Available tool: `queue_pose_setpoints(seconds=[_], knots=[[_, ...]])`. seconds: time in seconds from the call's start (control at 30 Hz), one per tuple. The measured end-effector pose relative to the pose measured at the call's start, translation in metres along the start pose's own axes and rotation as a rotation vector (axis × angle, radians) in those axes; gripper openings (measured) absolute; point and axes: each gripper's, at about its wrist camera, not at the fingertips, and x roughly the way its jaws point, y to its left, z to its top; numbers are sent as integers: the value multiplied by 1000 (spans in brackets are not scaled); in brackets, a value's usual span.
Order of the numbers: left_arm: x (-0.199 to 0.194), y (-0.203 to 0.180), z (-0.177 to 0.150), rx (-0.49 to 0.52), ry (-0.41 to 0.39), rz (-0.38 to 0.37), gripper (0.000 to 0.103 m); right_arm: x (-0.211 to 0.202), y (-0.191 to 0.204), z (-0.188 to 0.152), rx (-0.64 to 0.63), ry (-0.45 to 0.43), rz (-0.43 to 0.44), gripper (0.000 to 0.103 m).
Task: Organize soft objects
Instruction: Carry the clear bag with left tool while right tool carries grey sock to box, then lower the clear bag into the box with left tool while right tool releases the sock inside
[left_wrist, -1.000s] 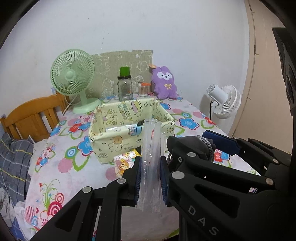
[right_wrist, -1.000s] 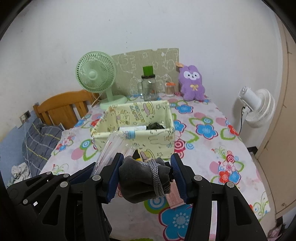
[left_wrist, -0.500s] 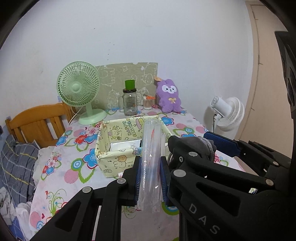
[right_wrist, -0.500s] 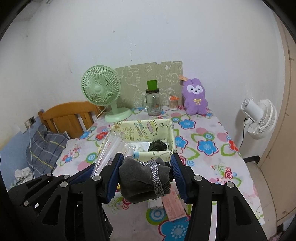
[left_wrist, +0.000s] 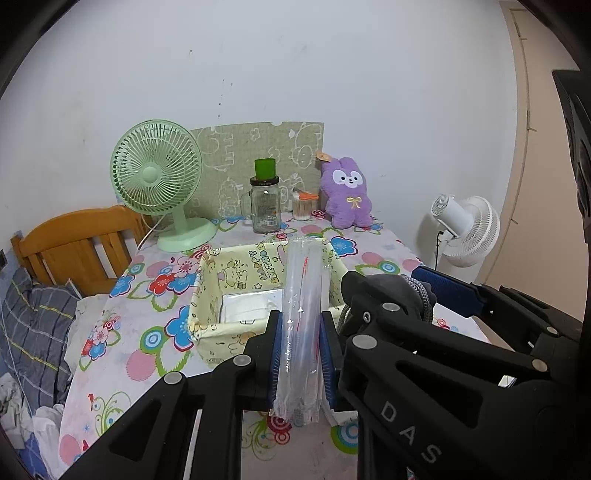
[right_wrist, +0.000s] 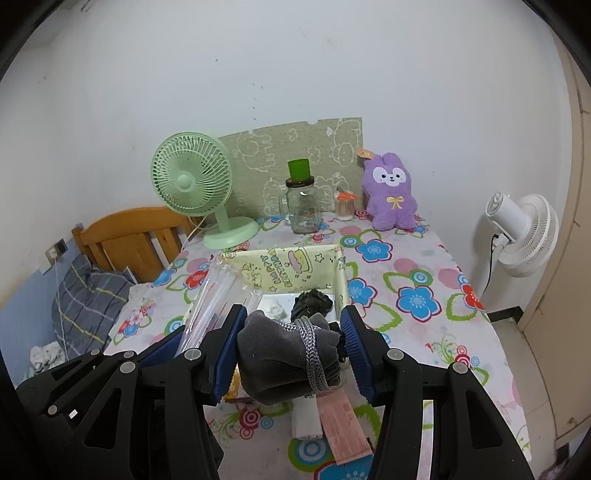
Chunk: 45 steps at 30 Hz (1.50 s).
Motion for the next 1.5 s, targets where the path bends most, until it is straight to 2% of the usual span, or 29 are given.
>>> queue_pose_setpoints(seconds=[0.9, 1.5], knots=[[59, 28, 32, -56, 15, 26, 18, 69, 3, 38, 12, 13, -3, 56], [125, 52, 34, -105, 112, 97, 19, 145, 3, 41, 25, 100, -2, 56]])
